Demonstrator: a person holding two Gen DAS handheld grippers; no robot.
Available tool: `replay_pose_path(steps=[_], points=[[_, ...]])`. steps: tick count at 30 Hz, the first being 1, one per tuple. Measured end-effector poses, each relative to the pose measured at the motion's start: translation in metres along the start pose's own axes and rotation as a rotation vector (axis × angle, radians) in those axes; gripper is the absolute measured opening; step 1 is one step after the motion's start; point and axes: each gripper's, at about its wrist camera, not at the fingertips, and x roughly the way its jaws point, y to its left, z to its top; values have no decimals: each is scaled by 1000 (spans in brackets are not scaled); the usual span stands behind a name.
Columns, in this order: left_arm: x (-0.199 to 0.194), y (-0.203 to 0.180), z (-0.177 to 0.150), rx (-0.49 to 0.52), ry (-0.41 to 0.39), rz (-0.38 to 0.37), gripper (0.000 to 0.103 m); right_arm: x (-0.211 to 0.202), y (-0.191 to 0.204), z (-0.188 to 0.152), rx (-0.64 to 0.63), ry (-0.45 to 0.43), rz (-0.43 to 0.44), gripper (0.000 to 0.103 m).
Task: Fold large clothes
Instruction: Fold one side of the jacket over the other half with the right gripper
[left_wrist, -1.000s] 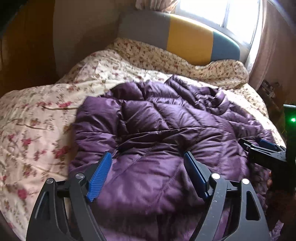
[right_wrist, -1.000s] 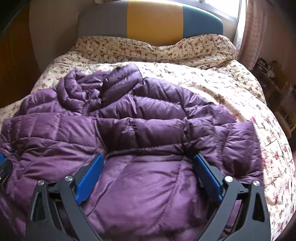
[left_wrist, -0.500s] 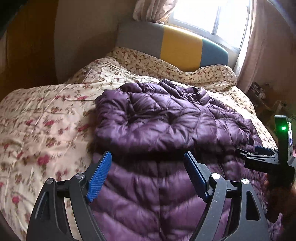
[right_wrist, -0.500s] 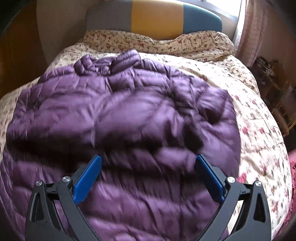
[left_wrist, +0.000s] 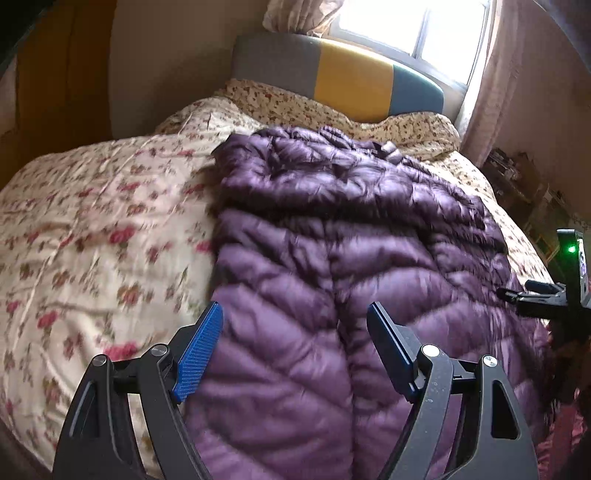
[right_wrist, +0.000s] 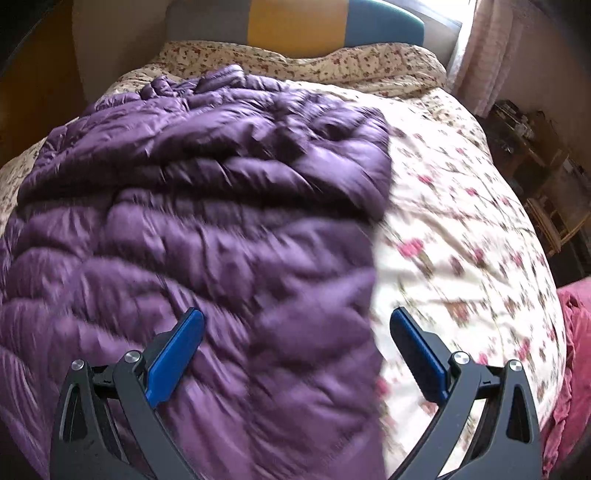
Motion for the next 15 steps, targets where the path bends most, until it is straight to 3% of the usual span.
replay_pose_path(steps=[5,15], points=[[-19,20,-26,-32,21,-7,79,-18,-16,-30,6,20,39,101],[-50,43,-81,-134,96,-85,65,-49,-26,-93,-29,71,133,94]])
